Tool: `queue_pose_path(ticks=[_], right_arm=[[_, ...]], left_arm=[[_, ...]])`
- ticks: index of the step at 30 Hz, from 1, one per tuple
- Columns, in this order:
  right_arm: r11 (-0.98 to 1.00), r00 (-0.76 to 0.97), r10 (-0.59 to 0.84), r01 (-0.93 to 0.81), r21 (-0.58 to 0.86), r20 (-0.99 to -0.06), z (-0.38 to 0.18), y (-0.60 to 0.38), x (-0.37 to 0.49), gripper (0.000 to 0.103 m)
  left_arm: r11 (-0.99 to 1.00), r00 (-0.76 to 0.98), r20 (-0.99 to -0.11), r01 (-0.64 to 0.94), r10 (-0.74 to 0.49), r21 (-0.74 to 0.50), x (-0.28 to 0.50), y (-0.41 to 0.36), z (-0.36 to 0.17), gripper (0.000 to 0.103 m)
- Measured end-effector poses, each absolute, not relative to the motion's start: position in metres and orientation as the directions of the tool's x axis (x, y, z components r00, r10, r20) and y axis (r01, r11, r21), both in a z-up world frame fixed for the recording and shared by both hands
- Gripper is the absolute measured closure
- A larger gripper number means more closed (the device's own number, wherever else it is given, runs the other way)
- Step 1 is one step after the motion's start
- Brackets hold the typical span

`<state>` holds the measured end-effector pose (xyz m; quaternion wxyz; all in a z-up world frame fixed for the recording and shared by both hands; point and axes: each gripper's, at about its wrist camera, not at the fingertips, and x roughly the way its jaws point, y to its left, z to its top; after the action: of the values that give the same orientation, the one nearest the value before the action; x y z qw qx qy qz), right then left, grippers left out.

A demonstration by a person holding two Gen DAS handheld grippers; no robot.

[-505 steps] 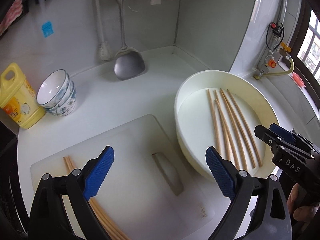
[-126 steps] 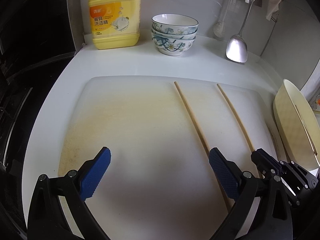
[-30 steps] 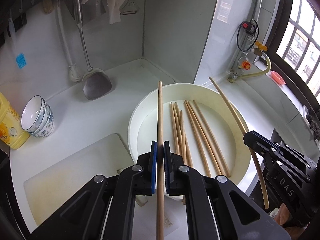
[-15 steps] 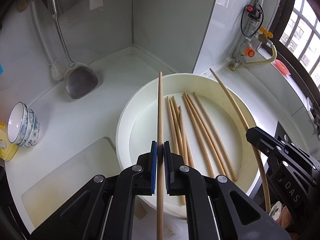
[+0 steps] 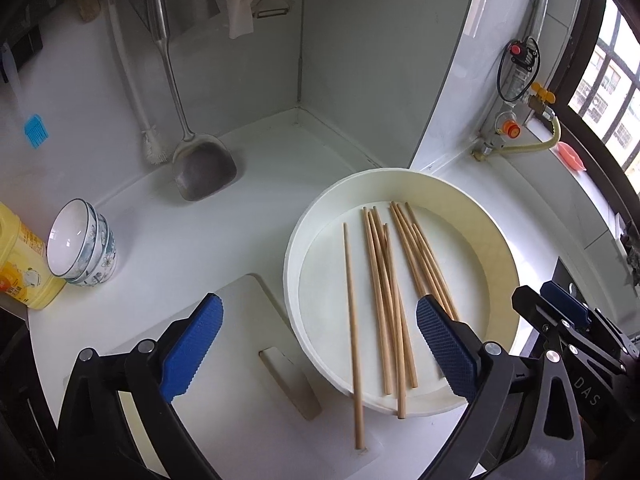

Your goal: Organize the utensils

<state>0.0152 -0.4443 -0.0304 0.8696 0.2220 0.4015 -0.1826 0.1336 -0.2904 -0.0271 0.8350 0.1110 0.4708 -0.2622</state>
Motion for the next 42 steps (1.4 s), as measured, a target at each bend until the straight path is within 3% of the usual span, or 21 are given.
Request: queue_pose_path(ticks=[5, 42], right_arm=[[0.83, 0.619, -0.145, 0.5, 0.245, -0.772, -0.018, -0.438, 0.005, 0.043], [0.808, 0.593, -0.189, 0.547, 0.219, -0.783, 0.016, -0.416, -0.02, 0.035]], left_arm=[[0.828, 0.443, -0.832, 0.559, -0.333, -0.034, 0.122, -0.287, -0.012, 0.007], [0.821, 0.49, -0.813, 0.571, -0.314, 0.027, 0.1, -0.272, 0.017, 0.007]])
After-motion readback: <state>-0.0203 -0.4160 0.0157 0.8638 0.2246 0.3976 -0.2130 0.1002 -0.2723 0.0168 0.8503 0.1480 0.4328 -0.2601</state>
